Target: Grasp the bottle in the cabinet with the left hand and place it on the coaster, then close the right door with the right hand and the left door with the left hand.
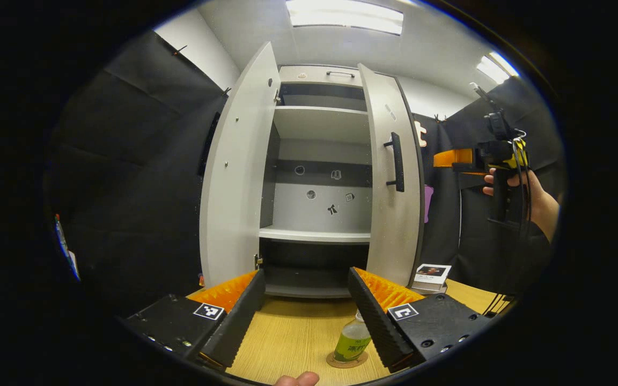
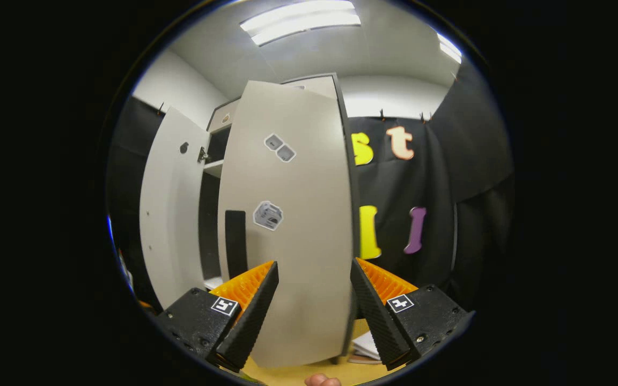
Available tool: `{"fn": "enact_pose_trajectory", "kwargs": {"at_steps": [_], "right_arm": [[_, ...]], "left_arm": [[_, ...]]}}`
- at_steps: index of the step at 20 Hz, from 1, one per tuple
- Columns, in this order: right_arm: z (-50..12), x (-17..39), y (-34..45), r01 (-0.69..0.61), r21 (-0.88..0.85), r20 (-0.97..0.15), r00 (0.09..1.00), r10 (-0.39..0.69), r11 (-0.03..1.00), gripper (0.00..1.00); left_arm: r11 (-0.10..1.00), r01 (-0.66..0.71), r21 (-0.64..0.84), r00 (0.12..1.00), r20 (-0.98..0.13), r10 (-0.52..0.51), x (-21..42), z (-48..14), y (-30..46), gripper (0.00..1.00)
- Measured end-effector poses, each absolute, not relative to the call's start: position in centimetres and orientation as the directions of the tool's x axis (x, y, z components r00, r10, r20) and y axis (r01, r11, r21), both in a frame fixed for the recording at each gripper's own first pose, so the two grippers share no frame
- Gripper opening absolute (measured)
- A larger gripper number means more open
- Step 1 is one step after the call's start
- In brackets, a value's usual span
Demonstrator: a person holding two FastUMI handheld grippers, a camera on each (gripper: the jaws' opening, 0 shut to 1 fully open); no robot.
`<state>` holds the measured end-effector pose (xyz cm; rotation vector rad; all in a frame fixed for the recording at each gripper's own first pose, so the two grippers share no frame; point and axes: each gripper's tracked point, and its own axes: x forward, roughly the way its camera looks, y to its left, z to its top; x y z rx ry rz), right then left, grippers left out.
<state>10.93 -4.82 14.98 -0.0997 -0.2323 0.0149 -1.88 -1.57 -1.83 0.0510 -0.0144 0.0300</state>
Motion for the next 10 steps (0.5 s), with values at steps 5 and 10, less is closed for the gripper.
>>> {"fn": "enact_pose_trajectory", "kwargs": {"at_steps": [5,10], "right_arm": [[12.3,6.5,-4.8,0.036,-0.133,0.249,0.969,-0.001,0.990,0.83],[8.3,4.1,-4.5,0.052,-0.169,0.202,0.979,-0.017,0.984,0.83]], "left_arm": [[0.999,0.005,0.045,1.000,-0.010,-0.005,-1.7,-2.4,-2.8,0.95],[0.997,0.067,0.041,0.998,-0.018,-0.066,-1.1,-2.8,-5.4,0.95]]}}
